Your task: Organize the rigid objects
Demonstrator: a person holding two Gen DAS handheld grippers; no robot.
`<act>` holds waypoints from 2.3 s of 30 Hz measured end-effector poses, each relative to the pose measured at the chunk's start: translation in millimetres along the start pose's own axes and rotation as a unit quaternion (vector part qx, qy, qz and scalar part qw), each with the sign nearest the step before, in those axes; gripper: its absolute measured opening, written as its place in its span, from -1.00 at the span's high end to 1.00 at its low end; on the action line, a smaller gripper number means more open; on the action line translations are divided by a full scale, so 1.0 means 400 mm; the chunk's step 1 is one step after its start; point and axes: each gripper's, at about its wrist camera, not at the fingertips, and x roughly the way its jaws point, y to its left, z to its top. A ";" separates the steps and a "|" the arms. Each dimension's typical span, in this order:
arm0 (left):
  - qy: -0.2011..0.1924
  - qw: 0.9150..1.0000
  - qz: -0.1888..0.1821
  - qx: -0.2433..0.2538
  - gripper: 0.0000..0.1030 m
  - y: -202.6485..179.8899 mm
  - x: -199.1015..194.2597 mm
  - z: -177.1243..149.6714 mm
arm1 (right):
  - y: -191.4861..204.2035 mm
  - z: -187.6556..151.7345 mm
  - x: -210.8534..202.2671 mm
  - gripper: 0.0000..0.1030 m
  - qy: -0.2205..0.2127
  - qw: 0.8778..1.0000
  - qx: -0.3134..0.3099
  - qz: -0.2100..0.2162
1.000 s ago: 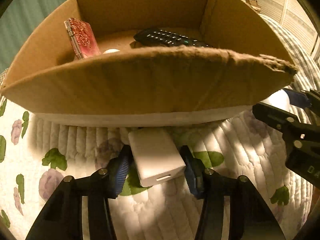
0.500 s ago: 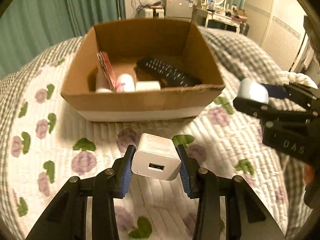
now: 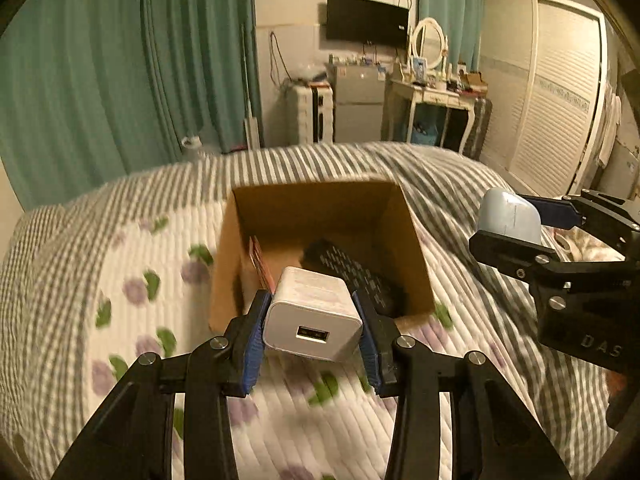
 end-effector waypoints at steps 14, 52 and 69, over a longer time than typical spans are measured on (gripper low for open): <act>-0.007 1.000 -0.017 0.001 0.19 0.036 0.241 0.090 | -0.043 0.132 0.215 -0.09 -0.020 0.999 0.030 0.020; 0.010 0.999 0.025 -0.023 -0.07 0.167 0.235 0.047 | 0.038 0.091 0.491 -0.11 0.076 0.992 0.074 0.061; -0.078 0.996 0.031 -0.023 -0.35 0.113 -0.120 0.148 | -0.047 0.199 0.050 -0.22 -0.024 0.997 0.077 -0.012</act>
